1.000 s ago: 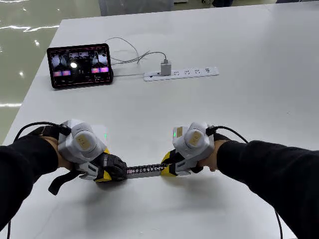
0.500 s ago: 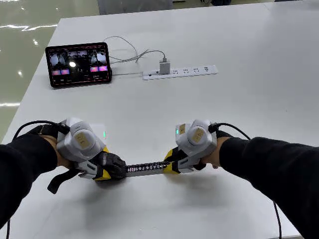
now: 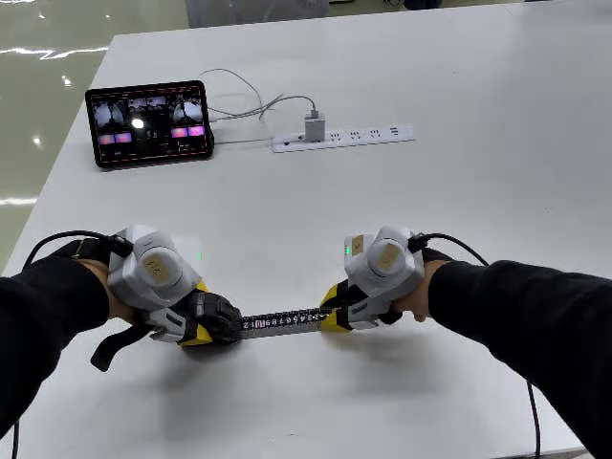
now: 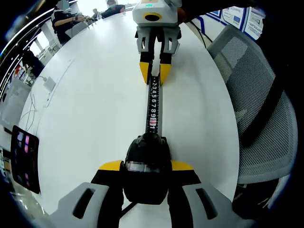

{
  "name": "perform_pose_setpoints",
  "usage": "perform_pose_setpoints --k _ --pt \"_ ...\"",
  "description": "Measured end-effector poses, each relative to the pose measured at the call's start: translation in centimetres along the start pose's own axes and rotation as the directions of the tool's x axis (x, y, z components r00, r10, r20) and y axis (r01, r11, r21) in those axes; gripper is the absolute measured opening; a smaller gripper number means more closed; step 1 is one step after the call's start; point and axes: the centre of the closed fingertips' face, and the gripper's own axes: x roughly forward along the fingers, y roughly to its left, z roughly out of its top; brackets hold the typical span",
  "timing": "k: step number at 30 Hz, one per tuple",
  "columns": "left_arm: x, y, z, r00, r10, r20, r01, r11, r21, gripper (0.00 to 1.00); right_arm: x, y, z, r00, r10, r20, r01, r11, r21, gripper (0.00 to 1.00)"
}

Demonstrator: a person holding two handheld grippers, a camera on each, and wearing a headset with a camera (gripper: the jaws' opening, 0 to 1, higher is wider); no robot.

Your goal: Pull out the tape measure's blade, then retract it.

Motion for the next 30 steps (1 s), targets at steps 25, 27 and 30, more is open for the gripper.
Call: perform_pose_setpoints --k 25,27,30 --pt "0.1 0.1 -0.1 1.0000 -0.001 0.002 0.001 1.000 0.000 0.29 -0.7 -0.2 -0.9 1.0000 -0.005 -0.007 0.005 1.000 0.002 0.10" --pt "0.1 0.2 -0.1 1.0000 -0.001 0.002 0.001 1.000 -0.001 0.29 -0.8 -0.2 -1.0 1.0000 -0.006 -0.007 0.006 1.000 0.004 0.10" --pt "0.1 0.2 -0.1 1.0000 -0.001 0.002 0.001 1.000 -0.001 0.29 -0.9 -0.3 -1.1 0.9999 -0.008 -0.008 0.008 1.000 0.004 0.10"
